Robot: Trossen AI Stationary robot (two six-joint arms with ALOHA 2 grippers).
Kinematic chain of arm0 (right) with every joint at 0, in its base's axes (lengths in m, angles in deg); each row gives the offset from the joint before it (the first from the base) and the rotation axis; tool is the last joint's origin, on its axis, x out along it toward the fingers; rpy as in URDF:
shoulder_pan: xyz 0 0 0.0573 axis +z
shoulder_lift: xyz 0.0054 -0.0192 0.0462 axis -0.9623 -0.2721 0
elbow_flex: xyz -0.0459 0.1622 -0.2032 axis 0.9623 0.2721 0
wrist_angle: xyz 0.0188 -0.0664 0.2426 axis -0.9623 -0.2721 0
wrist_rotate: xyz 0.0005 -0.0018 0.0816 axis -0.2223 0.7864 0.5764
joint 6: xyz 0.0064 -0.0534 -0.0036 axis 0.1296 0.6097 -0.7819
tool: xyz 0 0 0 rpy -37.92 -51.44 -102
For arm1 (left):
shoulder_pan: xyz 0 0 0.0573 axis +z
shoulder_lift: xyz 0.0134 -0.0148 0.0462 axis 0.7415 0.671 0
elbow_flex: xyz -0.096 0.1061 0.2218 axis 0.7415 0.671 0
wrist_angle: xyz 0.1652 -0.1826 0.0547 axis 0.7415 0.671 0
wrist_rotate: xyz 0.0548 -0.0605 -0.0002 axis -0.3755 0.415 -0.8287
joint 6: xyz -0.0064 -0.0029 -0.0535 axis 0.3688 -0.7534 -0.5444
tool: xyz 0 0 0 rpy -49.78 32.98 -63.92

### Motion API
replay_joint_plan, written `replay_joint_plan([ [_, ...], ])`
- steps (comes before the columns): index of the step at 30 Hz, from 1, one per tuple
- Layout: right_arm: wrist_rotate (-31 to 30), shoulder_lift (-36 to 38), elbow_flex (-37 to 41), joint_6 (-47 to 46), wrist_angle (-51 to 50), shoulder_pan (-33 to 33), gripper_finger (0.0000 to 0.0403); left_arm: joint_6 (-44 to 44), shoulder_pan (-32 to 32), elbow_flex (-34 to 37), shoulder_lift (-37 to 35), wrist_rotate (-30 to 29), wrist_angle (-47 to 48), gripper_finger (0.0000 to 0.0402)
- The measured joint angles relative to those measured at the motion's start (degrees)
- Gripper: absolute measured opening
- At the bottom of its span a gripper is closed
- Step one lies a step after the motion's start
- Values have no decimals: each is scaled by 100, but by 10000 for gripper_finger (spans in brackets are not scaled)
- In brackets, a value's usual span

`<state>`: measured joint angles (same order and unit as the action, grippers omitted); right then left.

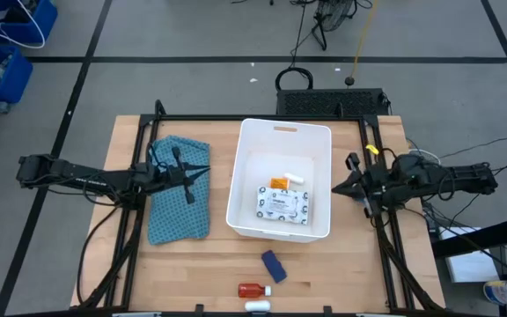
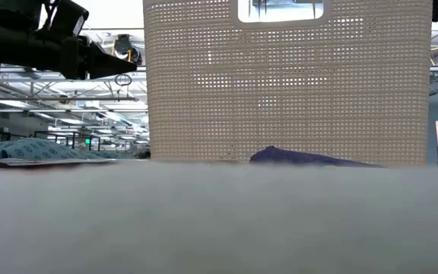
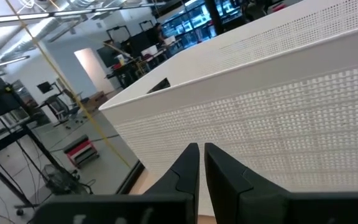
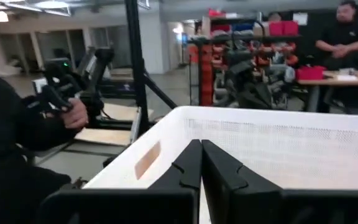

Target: Pick & place medical supplies in basket/bin

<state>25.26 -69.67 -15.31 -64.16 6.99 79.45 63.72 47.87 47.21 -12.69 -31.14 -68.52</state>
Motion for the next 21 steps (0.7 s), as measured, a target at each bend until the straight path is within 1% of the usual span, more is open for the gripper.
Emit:
replay_joint_plan([
  [3, 251, -2, 295, 129, 477, 204, 0, 0, 0, -1, 2, 8, 2, 31],
  [8, 216, 165, 638, 415, 597, 642, 0, -90, 0, -1, 2, 9, 13, 31],
  [10, 250, 218, 761, 385, 913, 786, 0, -104, 0, -2, 0, 9, 17, 31],
  [13, 541, 234, 916, 362, 1287, 1036, 0, -107, 1, -1, 2, 8, 11, 31],
  [16, 487, 212, 1067, 346, 1329, 1241, 0, -102, 0, -2, 0, 39, 3, 31],
  [18, 457, 212, 1158, 414, 1500, 1316, 0, -280, 0, -15, 0, 117, 28, 31],
  [20, 373, 214, 1259, 436, 1719, 1374, 0, -471, -42, -173, 0, 119, 438, 31],
  [21, 369, 209, 1301, 450, 1854, 1390, 0, -556, -116, -339, 0, 114, 893, 31],
])
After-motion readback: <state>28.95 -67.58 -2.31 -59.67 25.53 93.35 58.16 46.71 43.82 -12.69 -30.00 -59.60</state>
